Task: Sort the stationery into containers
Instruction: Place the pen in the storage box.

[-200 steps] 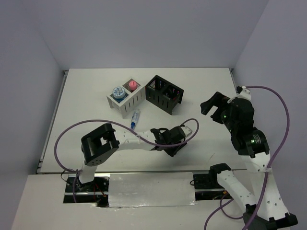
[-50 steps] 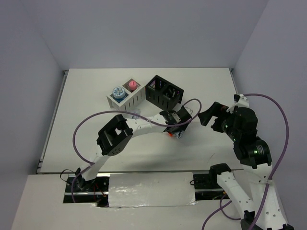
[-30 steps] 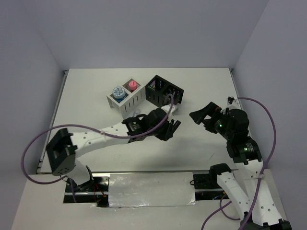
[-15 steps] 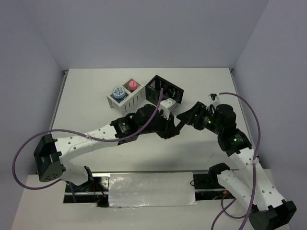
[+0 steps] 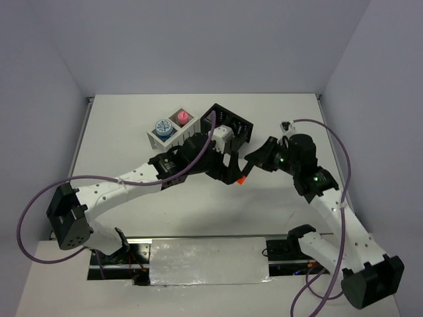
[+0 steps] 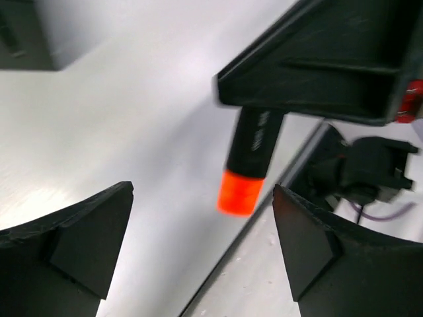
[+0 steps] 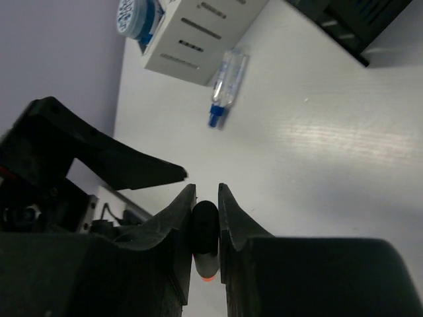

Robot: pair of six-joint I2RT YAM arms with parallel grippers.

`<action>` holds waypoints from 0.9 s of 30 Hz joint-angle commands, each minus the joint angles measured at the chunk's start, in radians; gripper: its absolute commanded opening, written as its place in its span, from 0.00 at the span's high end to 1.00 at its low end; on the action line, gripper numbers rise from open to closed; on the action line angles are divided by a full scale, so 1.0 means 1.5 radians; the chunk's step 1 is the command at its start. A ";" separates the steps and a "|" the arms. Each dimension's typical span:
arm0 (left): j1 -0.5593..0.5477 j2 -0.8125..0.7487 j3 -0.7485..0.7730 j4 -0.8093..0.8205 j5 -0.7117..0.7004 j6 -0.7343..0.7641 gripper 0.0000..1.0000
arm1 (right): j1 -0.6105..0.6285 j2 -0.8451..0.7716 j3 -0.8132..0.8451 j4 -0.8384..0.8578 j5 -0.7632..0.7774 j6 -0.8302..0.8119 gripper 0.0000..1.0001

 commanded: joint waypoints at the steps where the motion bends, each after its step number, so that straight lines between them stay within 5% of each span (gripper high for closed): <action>1: 0.034 -0.035 0.052 -0.086 -0.051 -0.013 0.01 | 0.000 0.075 0.098 0.094 0.037 -0.114 1.00; 7: 0.102 -0.088 0.078 -0.293 -0.179 -0.043 0.01 | -0.001 0.269 0.275 0.151 0.189 -0.222 1.00; 13: 0.162 -0.147 0.077 -0.417 -0.208 -0.055 0.01 | 0.004 0.436 0.396 0.208 0.272 -0.346 1.00; 23: 0.163 -0.260 0.044 -0.468 -0.227 -0.045 0.01 | 0.007 0.590 0.471 0.254 0.237 -0.377 1.00; 27: 0.163 -0.286 0.013 -0.468 -0.240 -0.068 0.01 | 0.020 0.608 0.461 0.263 0.237 -0.376 0.92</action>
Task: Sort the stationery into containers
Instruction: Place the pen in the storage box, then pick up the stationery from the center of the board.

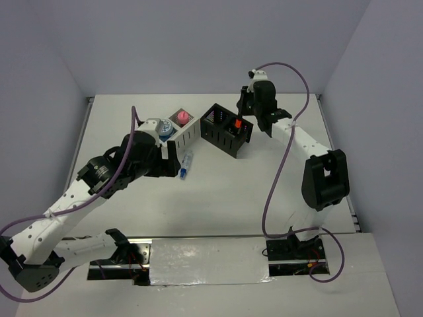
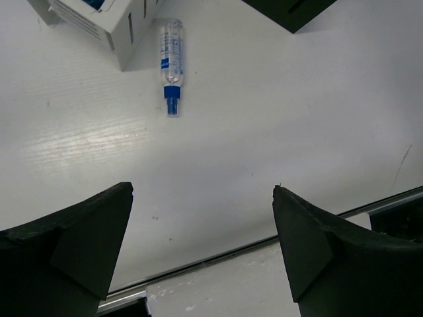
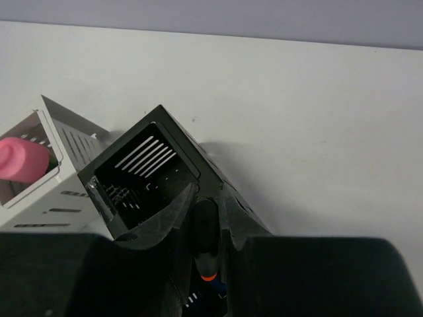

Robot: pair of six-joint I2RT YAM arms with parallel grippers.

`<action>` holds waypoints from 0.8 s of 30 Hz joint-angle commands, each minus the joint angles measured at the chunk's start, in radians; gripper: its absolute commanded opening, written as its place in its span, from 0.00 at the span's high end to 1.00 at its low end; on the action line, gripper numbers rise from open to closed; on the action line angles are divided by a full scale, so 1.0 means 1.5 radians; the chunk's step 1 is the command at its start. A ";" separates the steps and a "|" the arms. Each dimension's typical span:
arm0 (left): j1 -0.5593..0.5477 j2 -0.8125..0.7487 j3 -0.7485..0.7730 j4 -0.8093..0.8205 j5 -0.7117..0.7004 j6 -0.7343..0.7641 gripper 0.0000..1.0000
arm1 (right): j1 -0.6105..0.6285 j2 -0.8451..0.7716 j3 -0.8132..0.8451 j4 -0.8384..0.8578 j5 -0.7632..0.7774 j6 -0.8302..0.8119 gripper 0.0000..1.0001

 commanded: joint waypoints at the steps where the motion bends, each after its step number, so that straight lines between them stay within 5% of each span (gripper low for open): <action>1: -0.002 -0.017 -0.025 -0.010 -0.017 -0.025 0.01 | 0.019 -0.003 0.025 0.057 -0.004 -0.014 0.90; 3: -0.002 -0.023 -0.038 -0.003 -0.012 -0.031 0.01 | 0.023 -0.003 0.006 0.064 0.001 -0.014 0.67; 4: -0.002 -0.024 -0.041 0.000 -0.009 -0.034 0.01 | 0.023 -0.002 -0.002 0.068 0.001 -0.014 0.45; 8: -0.002 -0.018 -0.059 0.017 -0.008 -0.034 0.01 | 0.025 -0.005 -0.014 0.054 0.016 -0.021 0.30; 10: -0.002 -0.003 -0.067 0.026 -0.002 -0.033 0.01 | 0.026 -0.023 -0.027 0.057 0.017 -0.024 0.05; 17: 0.008 0.118 -0.068 0.105 0.007 -0.014 0.01 | 0.026 -0.178 -0.062 -0.022 0.035 0.033 0.02; 24: 0.028 0.397 0.028 0.135 -0.005 0.048 0.01 | 0.037 -0.424 -0.164 -0.188 -0.057 0.107 0.00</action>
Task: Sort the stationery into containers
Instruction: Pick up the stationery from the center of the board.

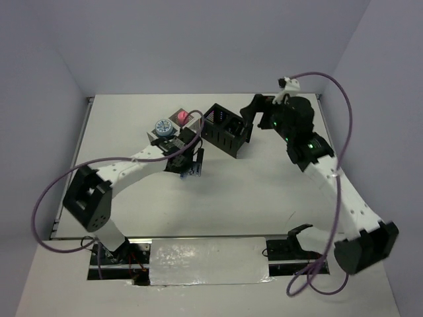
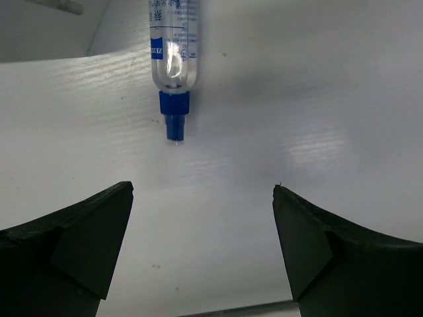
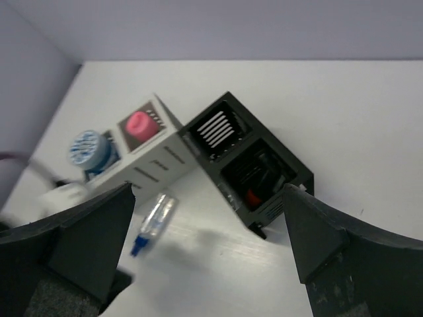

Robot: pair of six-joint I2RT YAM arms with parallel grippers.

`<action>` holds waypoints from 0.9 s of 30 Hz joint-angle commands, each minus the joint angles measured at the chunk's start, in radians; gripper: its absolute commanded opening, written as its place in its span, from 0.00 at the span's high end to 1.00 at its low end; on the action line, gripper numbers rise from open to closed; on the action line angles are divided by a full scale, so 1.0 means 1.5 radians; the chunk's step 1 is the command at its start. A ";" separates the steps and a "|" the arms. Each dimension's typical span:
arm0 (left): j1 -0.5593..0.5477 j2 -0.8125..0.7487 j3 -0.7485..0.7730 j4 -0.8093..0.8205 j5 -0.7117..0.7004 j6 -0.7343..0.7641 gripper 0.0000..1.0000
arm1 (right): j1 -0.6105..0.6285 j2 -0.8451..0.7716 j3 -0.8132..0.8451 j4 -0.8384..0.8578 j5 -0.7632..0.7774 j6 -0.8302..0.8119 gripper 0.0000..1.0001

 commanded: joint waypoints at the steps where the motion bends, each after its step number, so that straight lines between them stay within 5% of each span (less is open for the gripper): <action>1: 0.009 0.083 0.068 0.019 -0.025 0.033 0.01 | 0.013 -0.127 -0.053 -0.096 -0.060 0.043 0.00; 10: 0.039 0.227 0.114 0.051 -0.021 0.046 0.06 | 0.018 -0.335 -0.146 -0.236 -0.079 0.040 0.00; 24: 0.046 0.247 0.020 0.124 0.006 0.031 0.24 | 0.018 -0.385 -0.138 -0.295 -0.082 0.057 0.00; 26: 0.046 0.245 0.012 0.134 0.012 0.036 0.35 | 0.018 -0.382 -0.131 -0.295 -0.084 0.059 0.00; 27: 0.045 0.243 0.012 0.130 0.012 0.034 0.48 | 0.018 -0.381 -0.126 -0.295 -0.084 0.058 0.00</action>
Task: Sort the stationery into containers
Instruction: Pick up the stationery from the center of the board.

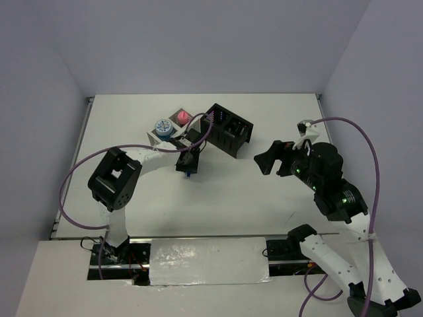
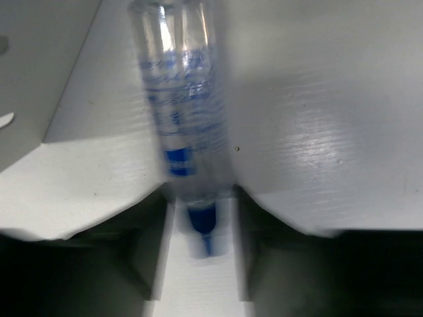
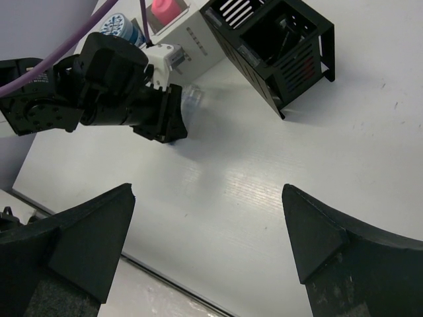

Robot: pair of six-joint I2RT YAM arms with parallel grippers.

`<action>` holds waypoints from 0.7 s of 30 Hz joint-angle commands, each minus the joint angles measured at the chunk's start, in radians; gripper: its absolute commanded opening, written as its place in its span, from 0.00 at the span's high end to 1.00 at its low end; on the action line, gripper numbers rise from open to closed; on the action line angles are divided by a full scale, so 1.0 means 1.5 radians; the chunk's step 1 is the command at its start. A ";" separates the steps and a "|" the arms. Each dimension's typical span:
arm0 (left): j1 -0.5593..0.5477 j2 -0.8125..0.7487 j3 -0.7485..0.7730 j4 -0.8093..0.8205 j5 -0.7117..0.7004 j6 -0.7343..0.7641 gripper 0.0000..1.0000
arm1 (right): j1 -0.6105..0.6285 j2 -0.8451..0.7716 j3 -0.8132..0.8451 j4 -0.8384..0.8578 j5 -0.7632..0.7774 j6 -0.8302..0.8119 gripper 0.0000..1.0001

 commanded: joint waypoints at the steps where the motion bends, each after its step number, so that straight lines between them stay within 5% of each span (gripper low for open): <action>1: 0.001 0.005 -0.028 0.001 0.004 0.009 0.56 | 0.003 0.004 0.028 -0.004 -0.008 0.005 0.00; 2: 0.000 -0.003 -0.033 -0.002 0.004 0.006 0.68 | 0.004 0.005 0.032 -0.005 -0.006 0.004 0.00; 8: -0.024 -0.082 -0.050 -0.019 0.007 0.005 1.00 | 0.003 0.013 0.035 0.005 0.003 0.005 0.00; 15: -0.067 -0.186 -0.005 -0.103 0.102 0.084 1.00 | 0.003 0.044 0.021 0.047 -0.112 -0.125 0.00; 18: -0.067 -0.224 0.051 -0.189 0.216 0.084 1.00 | 0.003 0.063 0.023 0.045 -0.296 -0.252 0.00; 21: -0.067 -0.247 0.108 -0.257 0.349 0.071 1.00 | 0.003 0.050 0.011 0.073 -0.351 -0.318 0.01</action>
